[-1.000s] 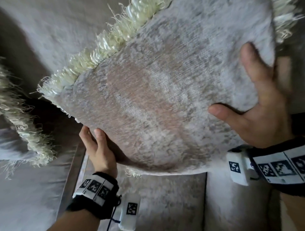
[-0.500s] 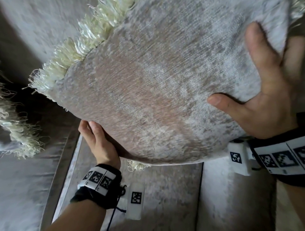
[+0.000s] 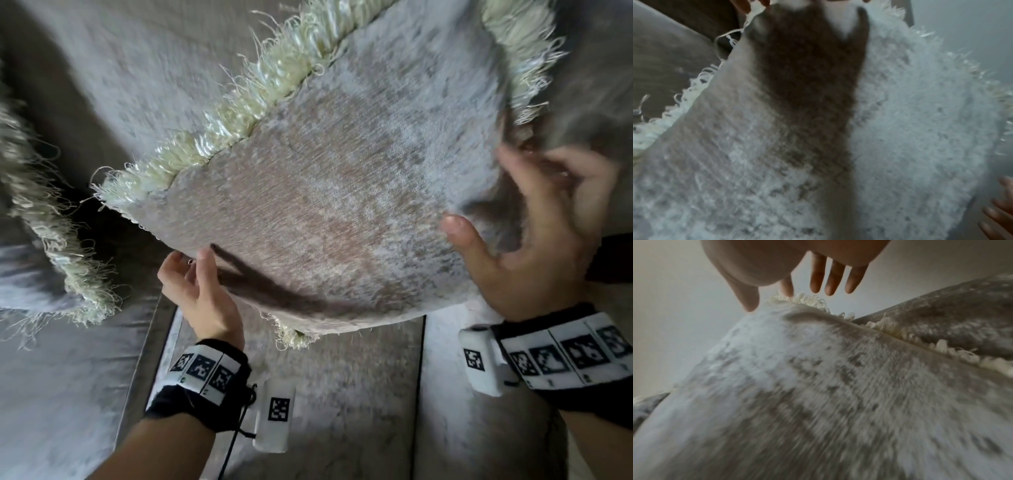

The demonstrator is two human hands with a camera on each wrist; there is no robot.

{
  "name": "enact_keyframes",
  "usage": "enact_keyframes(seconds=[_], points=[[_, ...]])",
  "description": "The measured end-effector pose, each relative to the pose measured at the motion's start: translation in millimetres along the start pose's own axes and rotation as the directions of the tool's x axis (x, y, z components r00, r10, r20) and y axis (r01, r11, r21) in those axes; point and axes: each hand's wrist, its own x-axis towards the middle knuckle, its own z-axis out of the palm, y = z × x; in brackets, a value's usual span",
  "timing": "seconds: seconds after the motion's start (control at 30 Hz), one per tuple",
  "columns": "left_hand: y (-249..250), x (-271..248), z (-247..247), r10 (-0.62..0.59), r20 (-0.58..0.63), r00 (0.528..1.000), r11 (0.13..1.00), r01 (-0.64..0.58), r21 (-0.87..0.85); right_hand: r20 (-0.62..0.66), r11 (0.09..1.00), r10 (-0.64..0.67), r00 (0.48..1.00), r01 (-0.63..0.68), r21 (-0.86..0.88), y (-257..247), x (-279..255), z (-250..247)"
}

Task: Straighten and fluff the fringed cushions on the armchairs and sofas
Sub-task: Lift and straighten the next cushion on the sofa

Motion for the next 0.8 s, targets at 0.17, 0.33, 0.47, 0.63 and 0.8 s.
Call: enact_keyframes(seconds=[0.17, 0.33, 0.47, 0.63, 0.8], points=[[41.0, -5.1, -16.8, 0.225, 0.144, 0.964, 0.949, -0.250, 0.193, 0.113, 0.984, 0.173, 0.978, -0.166, -0.068, -17.9, -37.3, 4.2], [95.3, -14.2, -39.8, 0.162, 0.551, 0.818, 0.707, -0.486, 0.514, 0.595, 0.945, 0.320, 0.737, -0.202, -0.258, -60.9, -32.8, 7.5], [143.0, -22.3, -71.1, 0.028, 0.653, 0.757, 0.530, -0.565, 0.632, 0.727, 0.957, 0.254, 0.638, -0.058, -0.284, -106.0, -14.3, 3.7], [197.7, -16.5, -128.8, -0.047, 0.711, 0.702, 0.345, -0.657, 0.671, 0.760, 0.969, 0.153, 0.631, 0.056, -0.242, -168.6, 8.0, 6.3], [242.2, 1.7, -199.8, -0.021, 0.708, 0.706, 0.220, -0.688, 0.692, 0.794, 0.969, 0.052, 0.606, 0.162, -0.187, -249.1, 18.2, 23.3]])
